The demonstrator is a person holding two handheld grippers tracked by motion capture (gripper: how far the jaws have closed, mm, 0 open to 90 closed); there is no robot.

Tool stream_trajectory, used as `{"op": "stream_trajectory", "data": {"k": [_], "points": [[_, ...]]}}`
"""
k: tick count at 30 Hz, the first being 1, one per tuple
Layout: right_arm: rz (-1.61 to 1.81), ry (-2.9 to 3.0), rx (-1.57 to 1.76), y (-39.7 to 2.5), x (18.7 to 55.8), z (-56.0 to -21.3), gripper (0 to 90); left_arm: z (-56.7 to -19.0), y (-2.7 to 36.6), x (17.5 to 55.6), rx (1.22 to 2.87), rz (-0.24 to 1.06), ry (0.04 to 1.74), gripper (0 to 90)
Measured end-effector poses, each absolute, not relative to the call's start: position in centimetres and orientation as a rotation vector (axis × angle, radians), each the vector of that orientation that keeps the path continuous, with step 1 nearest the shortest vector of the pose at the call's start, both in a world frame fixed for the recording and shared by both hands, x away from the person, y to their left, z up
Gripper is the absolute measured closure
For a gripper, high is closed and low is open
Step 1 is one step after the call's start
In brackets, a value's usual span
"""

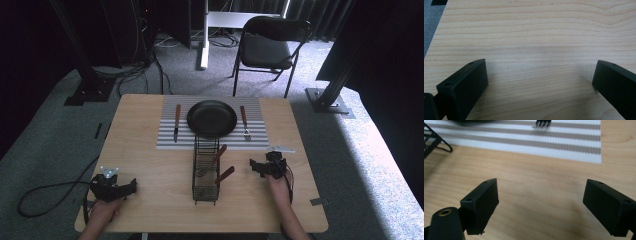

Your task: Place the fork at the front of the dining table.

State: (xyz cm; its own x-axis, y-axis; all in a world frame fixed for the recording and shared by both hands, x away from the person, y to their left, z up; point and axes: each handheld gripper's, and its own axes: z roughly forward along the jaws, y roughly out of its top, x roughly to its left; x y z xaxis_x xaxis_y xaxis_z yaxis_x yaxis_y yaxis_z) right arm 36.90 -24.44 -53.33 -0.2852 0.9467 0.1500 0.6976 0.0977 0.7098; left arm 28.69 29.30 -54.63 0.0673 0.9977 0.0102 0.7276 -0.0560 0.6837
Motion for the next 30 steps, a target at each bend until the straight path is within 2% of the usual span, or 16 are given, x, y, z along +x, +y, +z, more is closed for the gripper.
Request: {"op": "stream_trajectory", "data": {"k": [19, 30], "points": [[1.057, 2.019, 1.587, -27.7, 32.0, -54.0, 13.0, -54.6, 29.3, 28.7, 1.836, 0.688, 1.713, 0.0], [0.964, 2.002, 1.531, -29.2, 29.7, -54.4, 12.8, -54.6, 29.3, 28.7, 1.837, 0.686, 1.713, 0.0]]}}
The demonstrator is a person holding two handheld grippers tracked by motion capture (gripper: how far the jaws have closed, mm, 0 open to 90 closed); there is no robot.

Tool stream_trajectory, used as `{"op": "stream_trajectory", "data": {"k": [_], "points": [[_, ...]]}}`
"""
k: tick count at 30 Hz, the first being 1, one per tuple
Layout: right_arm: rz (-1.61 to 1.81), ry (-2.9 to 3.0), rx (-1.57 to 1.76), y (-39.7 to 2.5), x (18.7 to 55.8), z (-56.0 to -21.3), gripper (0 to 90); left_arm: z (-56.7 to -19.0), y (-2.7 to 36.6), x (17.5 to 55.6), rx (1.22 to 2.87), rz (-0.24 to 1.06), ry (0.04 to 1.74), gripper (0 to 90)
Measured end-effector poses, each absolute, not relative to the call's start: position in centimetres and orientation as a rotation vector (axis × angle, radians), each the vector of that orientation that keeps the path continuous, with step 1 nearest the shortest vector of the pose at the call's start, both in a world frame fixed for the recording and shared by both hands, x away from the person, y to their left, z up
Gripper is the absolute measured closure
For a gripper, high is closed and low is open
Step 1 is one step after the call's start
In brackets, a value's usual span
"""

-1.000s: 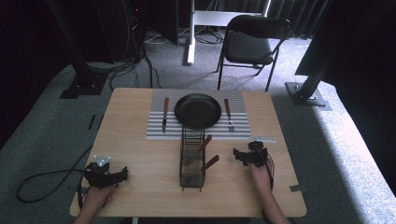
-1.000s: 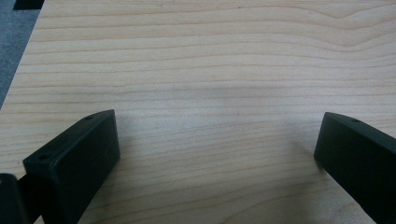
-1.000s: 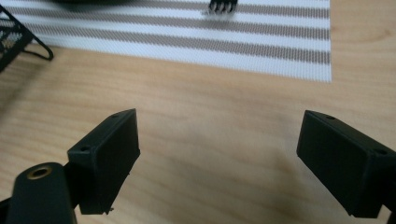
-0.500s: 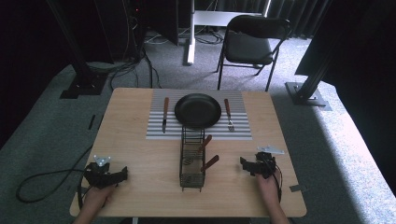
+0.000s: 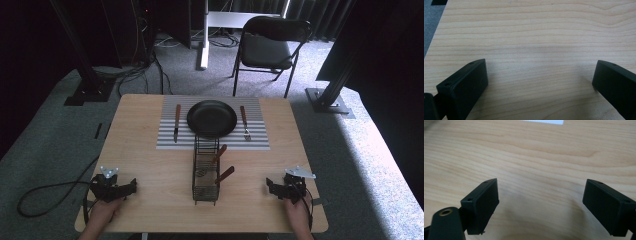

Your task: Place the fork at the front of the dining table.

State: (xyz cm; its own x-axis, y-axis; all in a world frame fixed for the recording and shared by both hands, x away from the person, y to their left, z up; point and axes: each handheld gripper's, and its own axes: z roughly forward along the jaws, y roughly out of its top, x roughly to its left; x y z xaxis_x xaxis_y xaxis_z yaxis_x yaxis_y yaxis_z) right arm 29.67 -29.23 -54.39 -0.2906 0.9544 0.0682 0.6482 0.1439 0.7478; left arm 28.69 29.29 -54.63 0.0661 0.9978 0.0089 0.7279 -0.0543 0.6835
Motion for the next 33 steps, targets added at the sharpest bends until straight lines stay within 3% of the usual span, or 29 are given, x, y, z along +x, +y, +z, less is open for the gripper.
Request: {"op": "stream_trajectory", "data": {"k": [19, 33], "points": [[0.822, 1.900, 1.633, -32.6, 28.2, -55.0, 12.7, -54.6, 29.3, 28.7, 1.837, 0.687, 1.714, 0.0], [0.813, 1.883, 1.645, -32.8, 28.4, -55.0, 12.4, -54.6, 29.0, 28.7, 1.823, 0.695, 1.736, 0.0]]}}
